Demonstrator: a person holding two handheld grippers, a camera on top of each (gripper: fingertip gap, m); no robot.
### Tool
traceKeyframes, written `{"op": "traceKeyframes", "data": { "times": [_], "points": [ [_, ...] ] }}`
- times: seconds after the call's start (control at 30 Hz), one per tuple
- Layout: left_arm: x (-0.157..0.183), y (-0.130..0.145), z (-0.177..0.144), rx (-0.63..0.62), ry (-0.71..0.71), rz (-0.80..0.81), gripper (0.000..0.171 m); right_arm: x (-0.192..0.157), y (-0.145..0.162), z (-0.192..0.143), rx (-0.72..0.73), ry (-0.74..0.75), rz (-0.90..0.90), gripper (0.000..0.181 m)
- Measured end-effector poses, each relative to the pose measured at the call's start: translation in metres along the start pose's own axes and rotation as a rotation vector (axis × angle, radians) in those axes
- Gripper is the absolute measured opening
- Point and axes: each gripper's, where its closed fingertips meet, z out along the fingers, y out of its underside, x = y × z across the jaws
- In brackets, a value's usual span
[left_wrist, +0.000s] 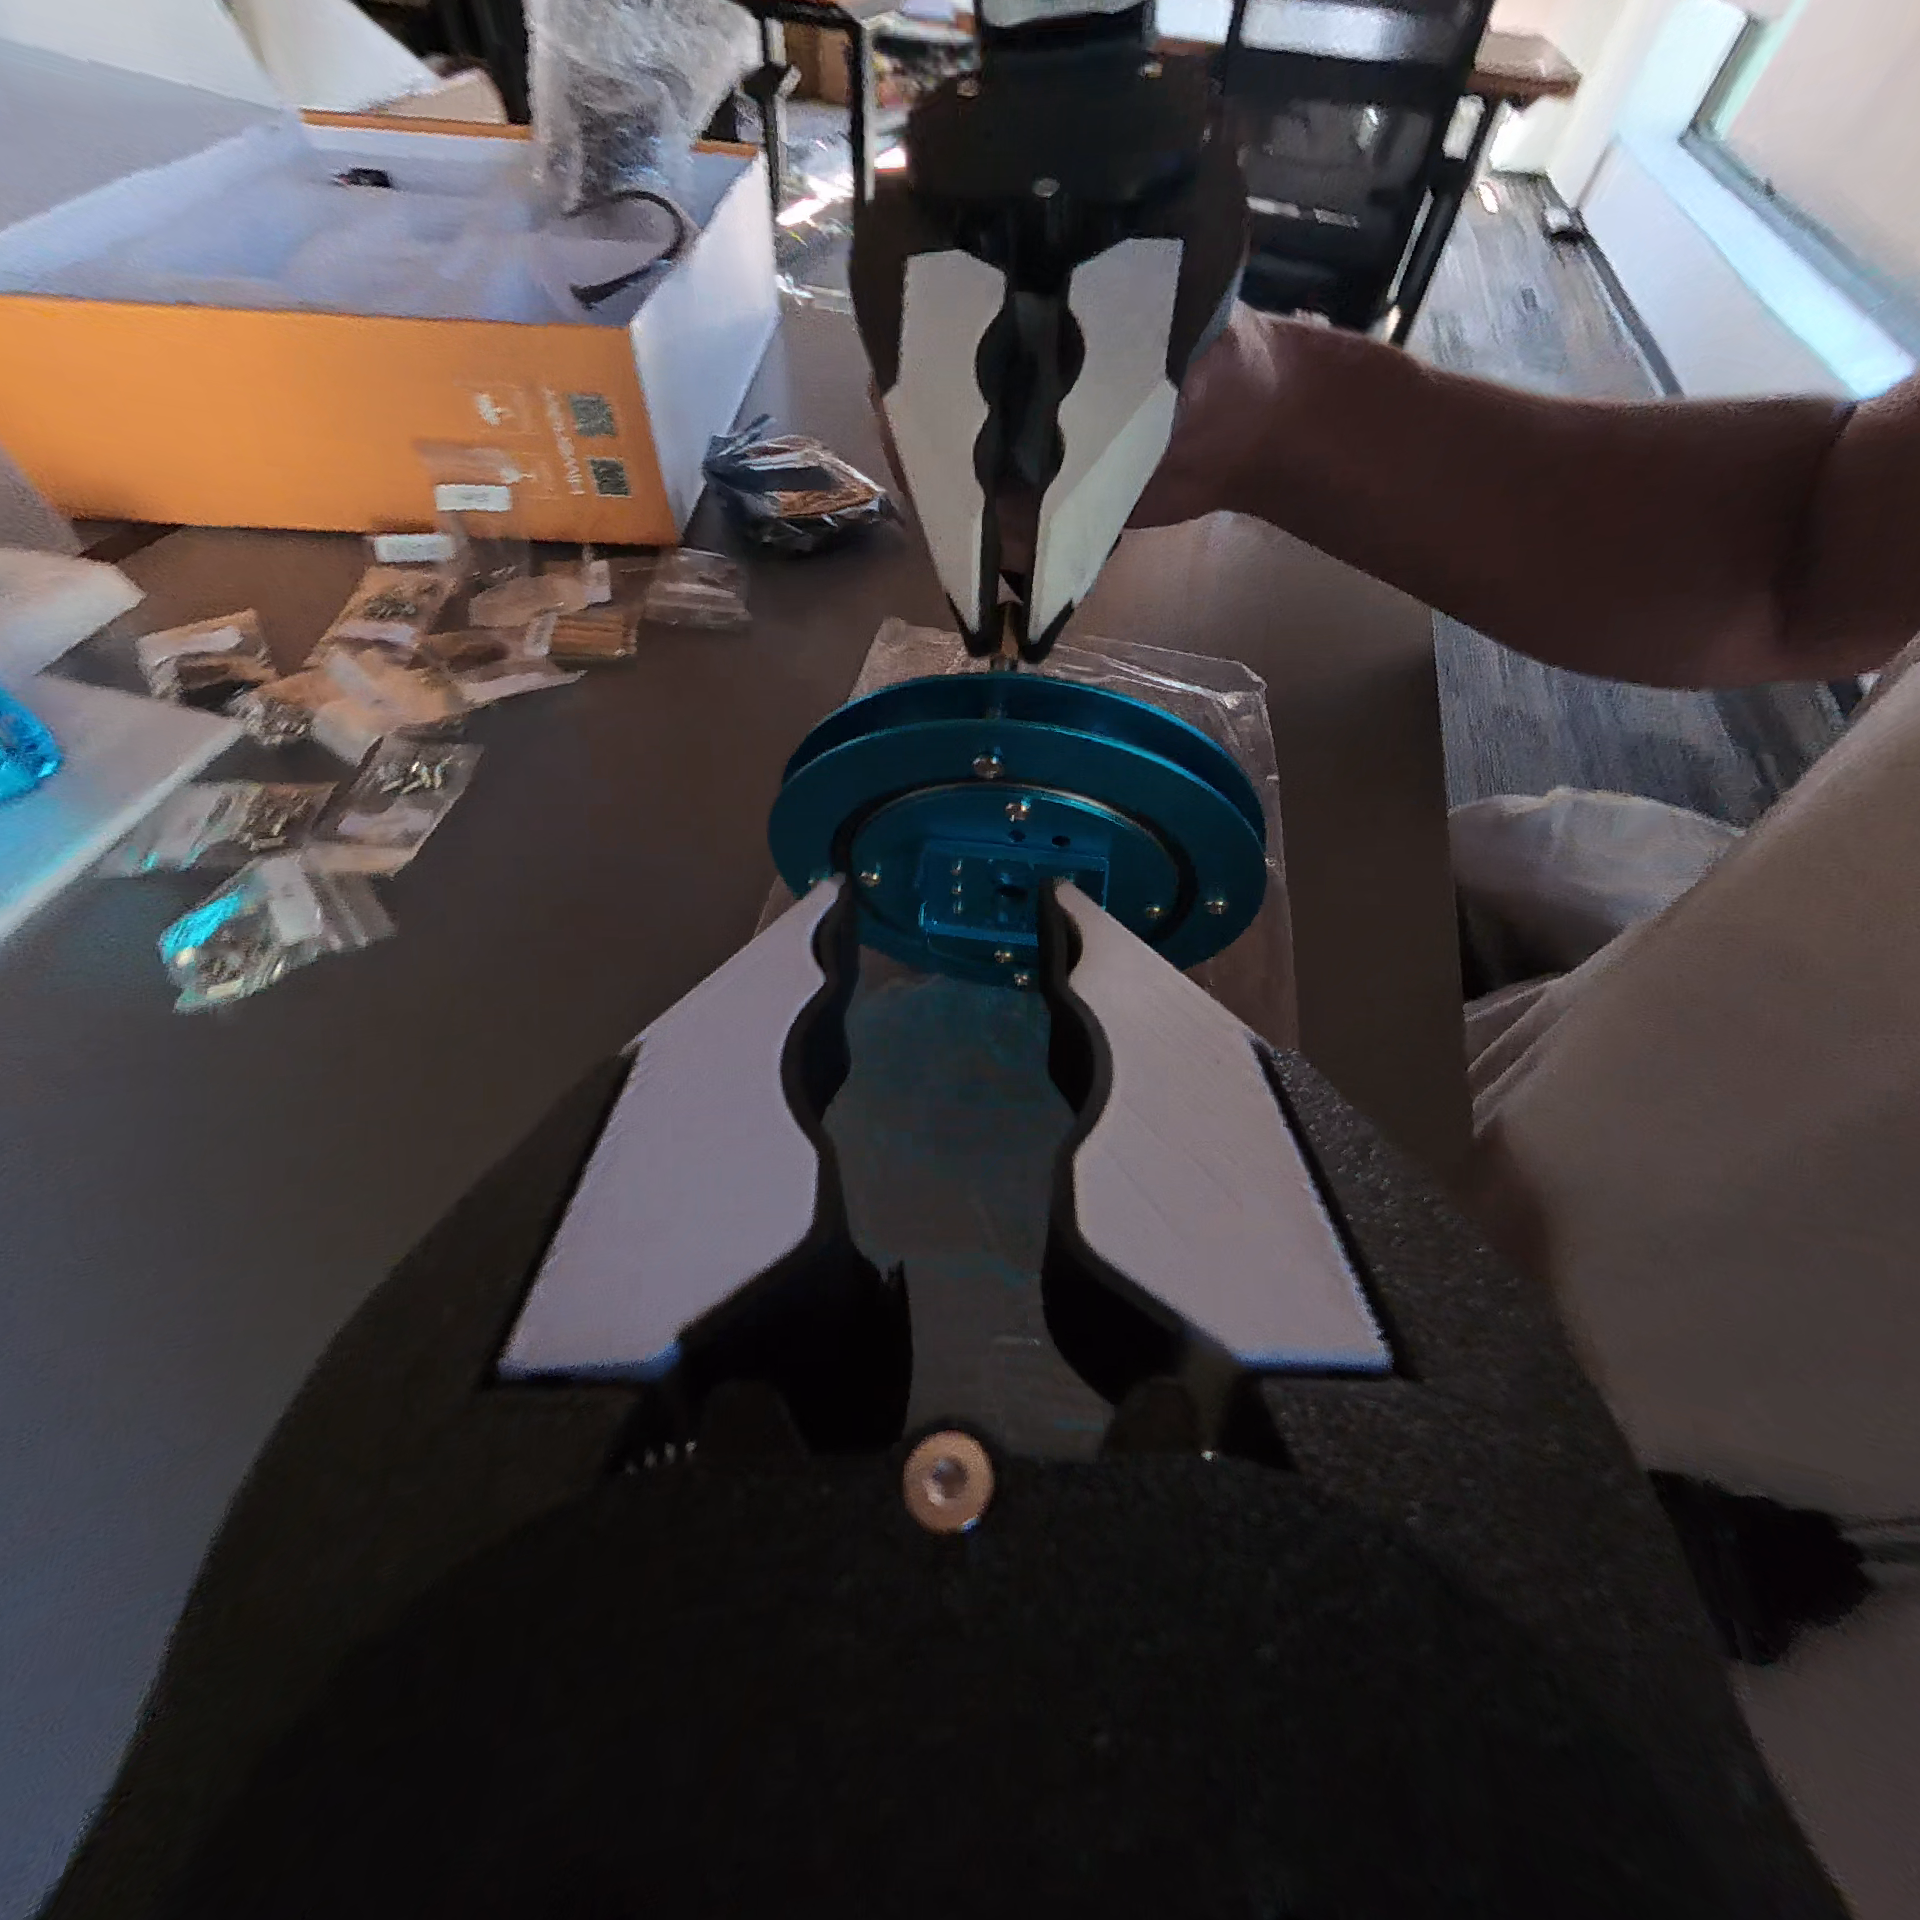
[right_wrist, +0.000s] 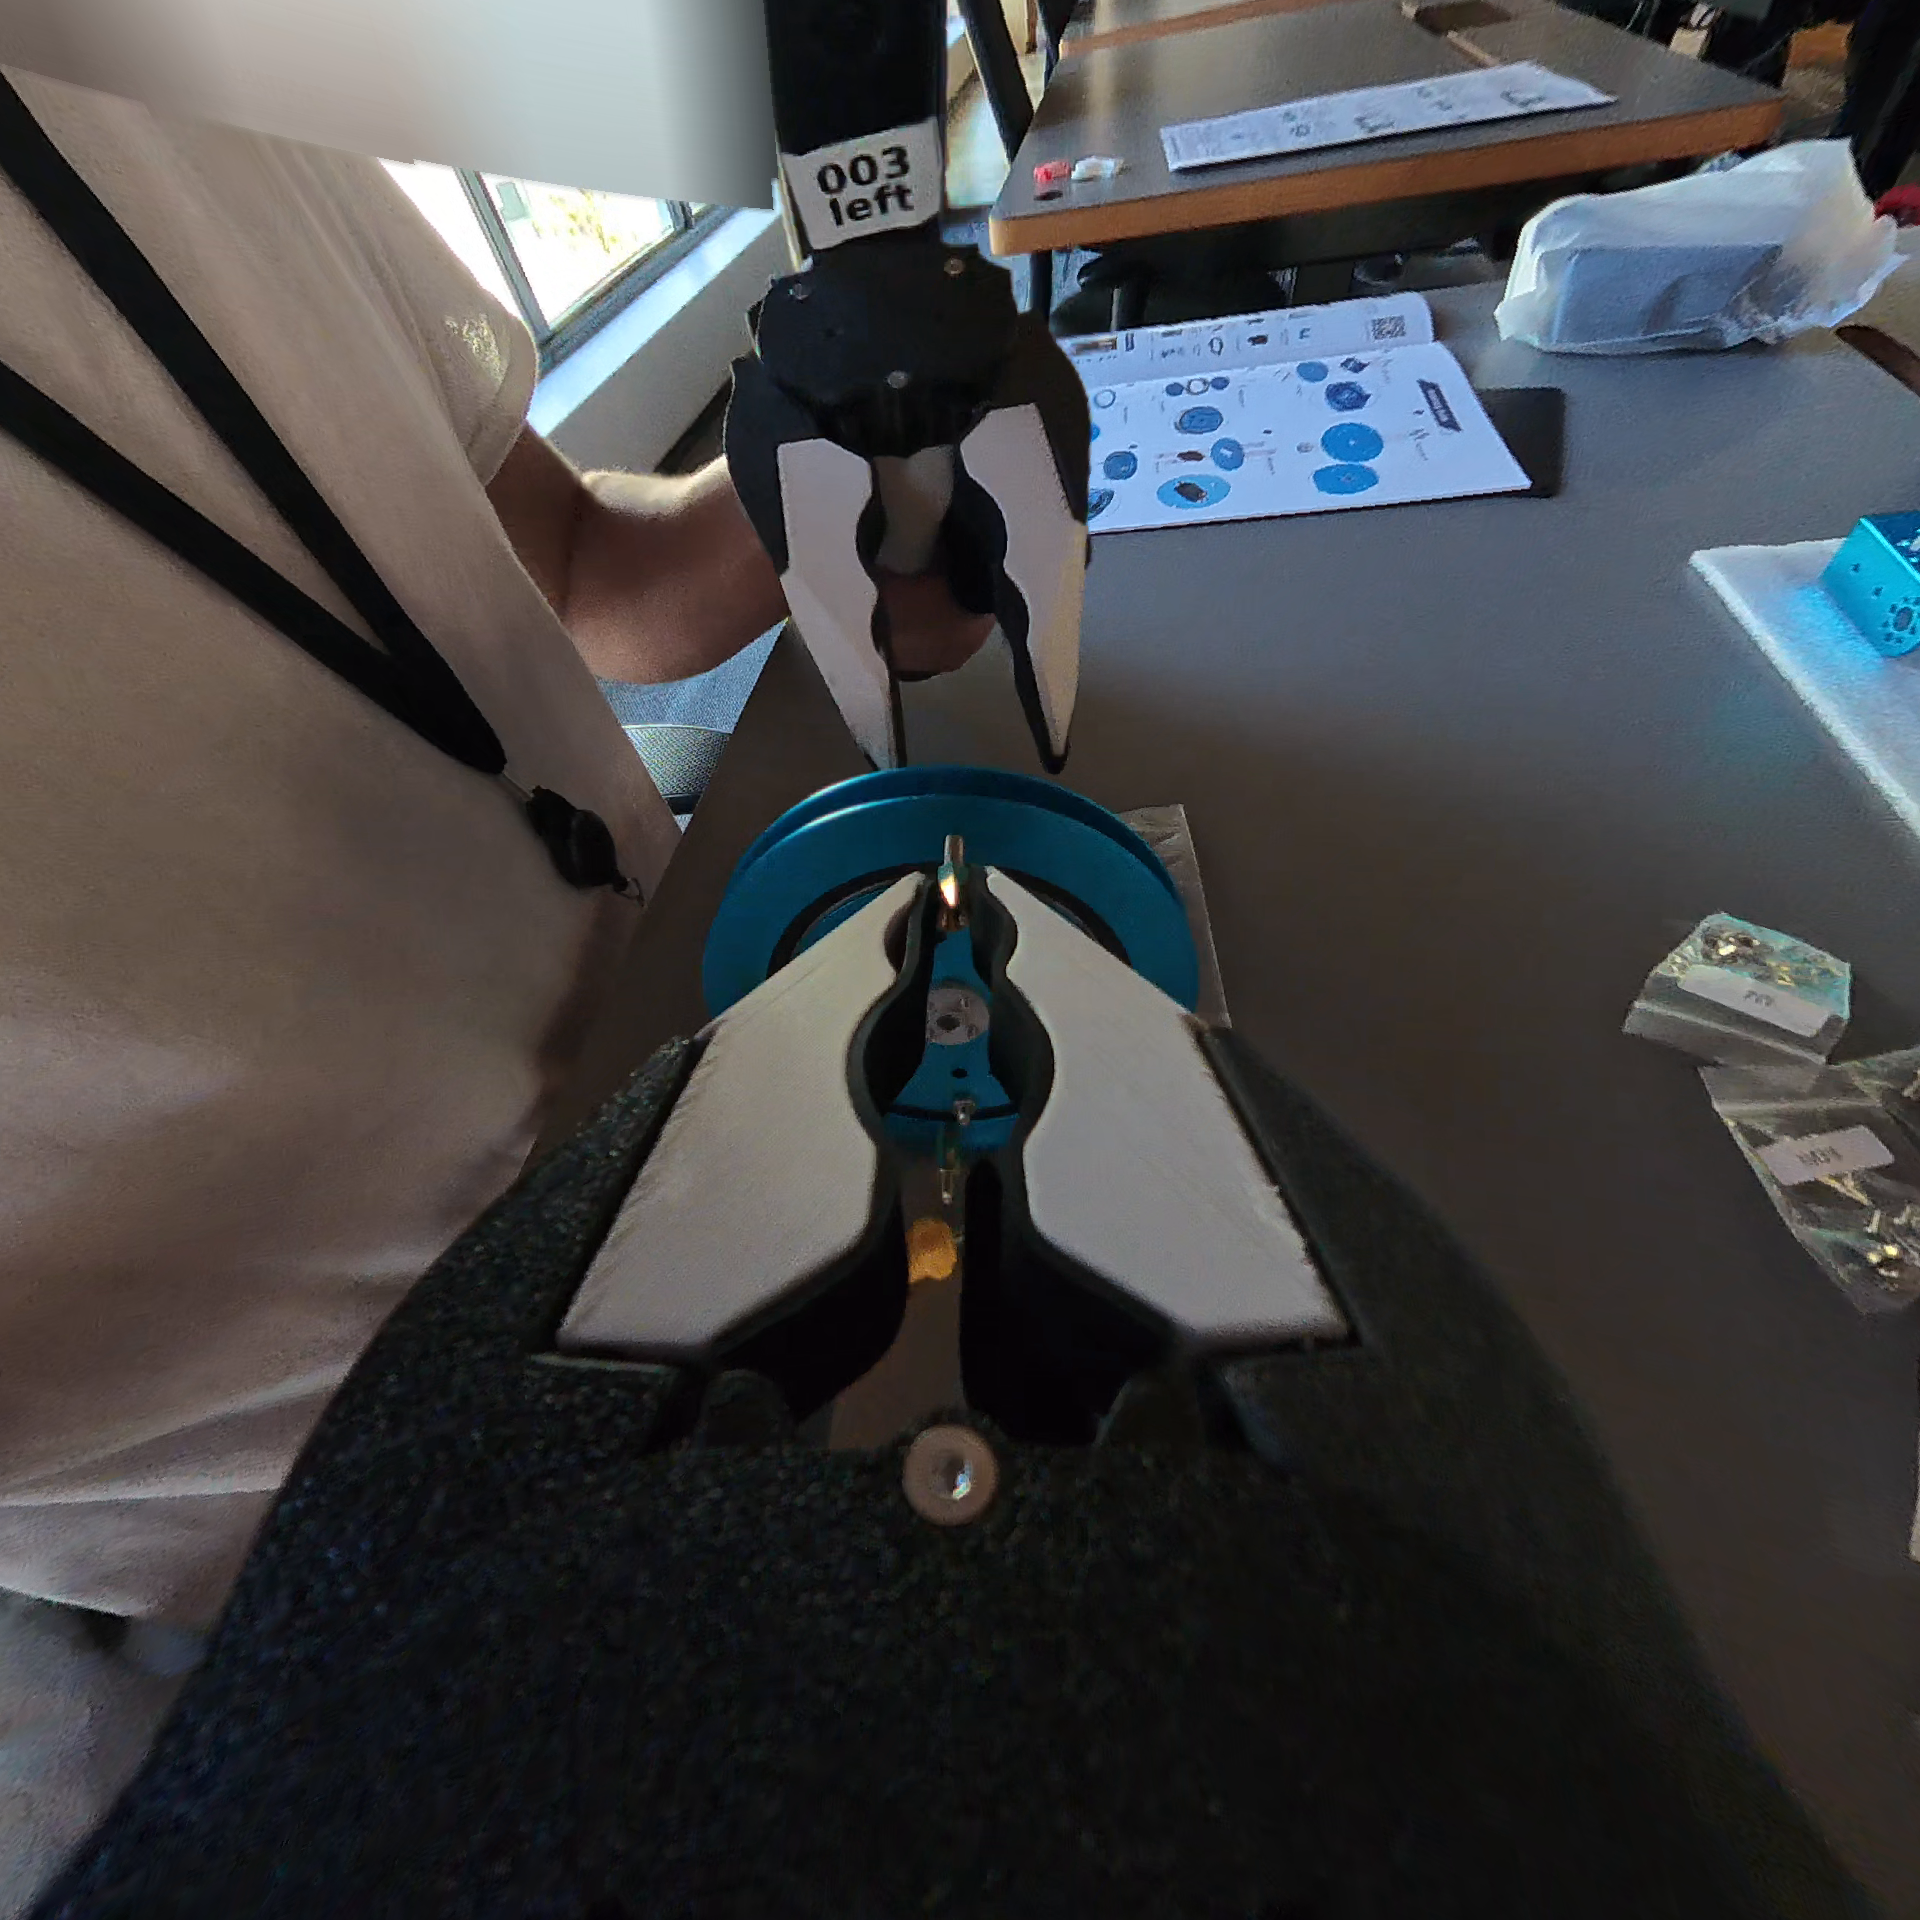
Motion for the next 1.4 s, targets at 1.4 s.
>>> {"op": "traceKeyframes", "data": {
  "times": [1.4],
  "points": [
    [0.011,-0.020,0.033,-0.124,0.406,-0.289,0.003,0.007,0.014,-0.004,-0.536,0.507,-0.636,0.005]
  ]
}}
